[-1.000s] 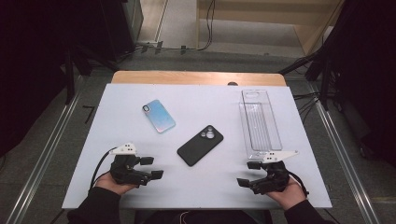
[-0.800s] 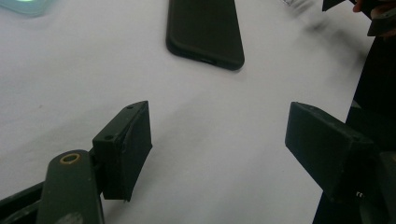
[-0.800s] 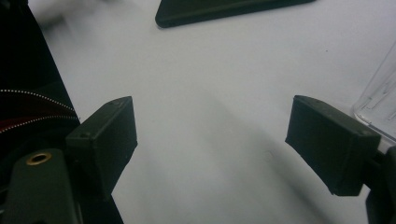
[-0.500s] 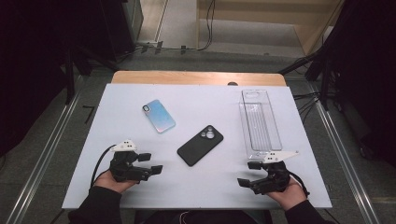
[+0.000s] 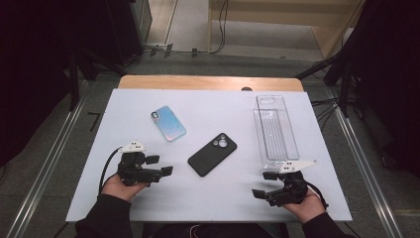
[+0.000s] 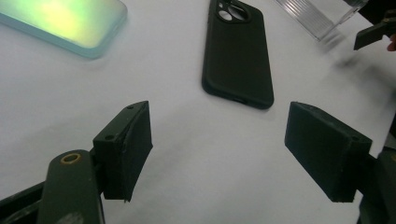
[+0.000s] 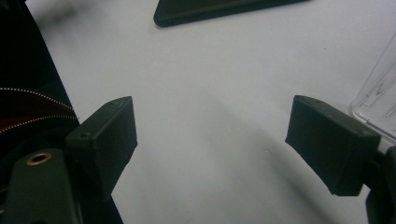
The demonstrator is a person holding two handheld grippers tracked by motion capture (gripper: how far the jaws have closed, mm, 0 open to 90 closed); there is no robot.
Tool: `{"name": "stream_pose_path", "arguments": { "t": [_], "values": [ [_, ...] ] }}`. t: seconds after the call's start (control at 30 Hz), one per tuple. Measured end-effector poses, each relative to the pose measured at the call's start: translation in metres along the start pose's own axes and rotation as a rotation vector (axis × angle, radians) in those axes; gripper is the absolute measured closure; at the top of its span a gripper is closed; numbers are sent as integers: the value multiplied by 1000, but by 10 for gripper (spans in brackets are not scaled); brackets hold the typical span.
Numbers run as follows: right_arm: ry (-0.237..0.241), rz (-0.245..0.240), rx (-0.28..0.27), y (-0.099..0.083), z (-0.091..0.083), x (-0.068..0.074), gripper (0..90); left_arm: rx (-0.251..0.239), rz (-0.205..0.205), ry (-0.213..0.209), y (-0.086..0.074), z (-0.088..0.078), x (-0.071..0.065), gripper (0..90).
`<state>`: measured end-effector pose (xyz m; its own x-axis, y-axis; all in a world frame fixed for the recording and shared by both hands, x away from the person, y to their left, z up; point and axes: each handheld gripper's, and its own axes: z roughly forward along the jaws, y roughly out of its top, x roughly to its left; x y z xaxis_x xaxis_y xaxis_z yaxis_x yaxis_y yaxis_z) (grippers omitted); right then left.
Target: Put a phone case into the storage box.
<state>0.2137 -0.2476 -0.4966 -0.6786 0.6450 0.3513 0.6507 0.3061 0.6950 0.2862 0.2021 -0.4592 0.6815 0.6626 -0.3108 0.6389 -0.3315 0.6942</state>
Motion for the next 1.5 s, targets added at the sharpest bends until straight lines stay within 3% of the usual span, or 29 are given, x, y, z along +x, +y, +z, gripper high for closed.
{"name": "stream_pose_path", "arguments": {
  "t": [0.4,1.5],
  "values": [
    [2,1,-2,0,0,-1,143,-11,-6,-16,22,6,10,237],
    [8,5,2,0,1,-1,143,1,21,52,71,29,40,237]
  ]
}}
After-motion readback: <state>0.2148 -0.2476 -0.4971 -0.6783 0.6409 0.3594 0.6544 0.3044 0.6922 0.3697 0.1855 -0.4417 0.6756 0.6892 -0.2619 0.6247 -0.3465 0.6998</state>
